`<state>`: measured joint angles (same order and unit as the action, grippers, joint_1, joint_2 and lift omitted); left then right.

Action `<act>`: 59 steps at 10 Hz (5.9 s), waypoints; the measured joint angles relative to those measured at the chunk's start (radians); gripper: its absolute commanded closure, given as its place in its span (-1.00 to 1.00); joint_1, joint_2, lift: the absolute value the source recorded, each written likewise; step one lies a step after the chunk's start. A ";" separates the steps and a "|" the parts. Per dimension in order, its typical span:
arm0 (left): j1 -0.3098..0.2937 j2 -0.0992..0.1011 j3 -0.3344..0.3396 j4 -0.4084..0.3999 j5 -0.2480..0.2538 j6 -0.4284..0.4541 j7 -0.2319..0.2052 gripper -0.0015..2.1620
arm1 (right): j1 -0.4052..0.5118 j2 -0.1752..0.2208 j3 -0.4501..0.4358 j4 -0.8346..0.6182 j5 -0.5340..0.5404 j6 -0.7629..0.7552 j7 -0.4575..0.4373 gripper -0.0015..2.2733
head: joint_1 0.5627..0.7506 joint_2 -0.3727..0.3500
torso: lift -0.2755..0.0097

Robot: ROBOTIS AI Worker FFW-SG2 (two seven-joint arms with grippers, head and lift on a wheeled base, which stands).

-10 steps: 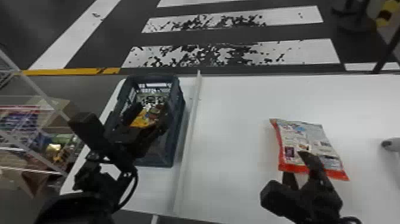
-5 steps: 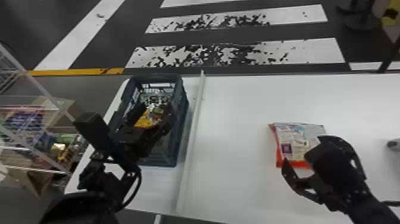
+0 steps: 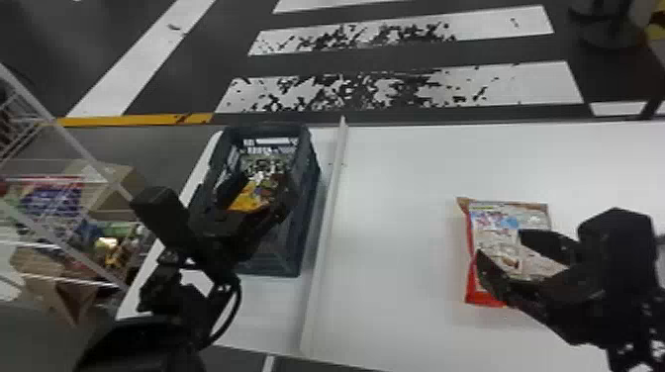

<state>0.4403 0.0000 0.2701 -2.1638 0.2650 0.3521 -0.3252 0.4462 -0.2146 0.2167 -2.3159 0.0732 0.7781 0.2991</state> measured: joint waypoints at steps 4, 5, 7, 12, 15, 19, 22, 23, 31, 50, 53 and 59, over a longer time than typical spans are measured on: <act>0.000 0.000 0.001 0.001 -0.001 0.000 -0.001 -0.92 | -0.040 0.043 -0.092 0.061 -0.115 -0.071 0.009 0.92 | 0.41 0.62 | 0.27; 0.000 0.000 -0.001 -0.001 -0.001 0.003 -0.002 -0.92 | -0.063 0.058 -0.101 0.110 -0.133 -0.106 0.016 0.92 | 0.41 0.61 | 0.27; 0.002 0.000 -0.002 -0.005 -0.003 0.017 -0.003 -0.92 | -0.134 0.079 -0.104 0.279 -0.135 -0.235 0.026 0.92 | 0.41 0.58 | 0.27; 0.004 0.000 -0.001 -0.008 -0.003 0.021 -0.005 -0.92 | -0.206 0.090 -0.081 0.518 -0.110 -0.322 0.037 0.92 | 0.41 0.57 | 0.27; 0.001 0.000 -0.004 -0.004 -0.003 0.021 -0.005 -0.92 | -0.196 0.101 -0.057 0.605 -0.077 -0.377 0.037 0.92 | 0.41 0.61 | 0.27; 0.001 0.000 -0.003 -0.002 -0.002 0.021 -0.005 -0.92 | -0.201 0.107 -0.089 0.621 -0.061 -0.399 0.050 0.92 | 0.41 0.56 | 0.27; 0.001 0.000 -0.002 -0.001 -0.001 0.021 -0.005 -0.92 | -0.201 0.083 -0.136 0.611 -0.054 -0.398 0.108 0.92 | 0.41 0.48 | 0.27; 0.001 0.000 -0.001 -0.002 -0.001 0.021 -0.005 -0.92 | -0.201 0.071 -0.147 0.609 -0.053 -0.398 0.116 0.92 | 0.41 0.45 | 0.27; 0.001 0.000 0.000 -0.008 -0.004 0.021 -0.005 -0.92 | -0.101 0.063 -0.198 0.307 -0.132 -0.310 0.081 -0.97 | 0.41 0.43 | 0.27; 0.004 0.000 0.000 -0.014 -0.001 0.022 -0.012 -0.92 | -0.229 0.016 -0.506 0.512 -0.099 0.096 -0.046 0.99 | 0.41 -0.43 | 0.27; 0.002 0.000 0.000 -0.013 -0.001 0.022 -0.012 -0.92 | -0.227 0.017 -0.506 0.490 -0.104 0.113 -0.060 0.99 | 0.41 -0.44 | 0.27; 0.001 0.000 -0.002 -0.011 -0.001 0.022 -0.012 -0.92 | -0.051 0.084 -0.482 0.171 -0.147 0.161 -0.060 0.99 | 0.41 -0.23 | 0.27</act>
<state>0.4417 0.0000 0.2684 -2.1751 0.2638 0.3744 -0.3375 0.3948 -0.1311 -0.2657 -2.1445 -0.0740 0.9388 0.2390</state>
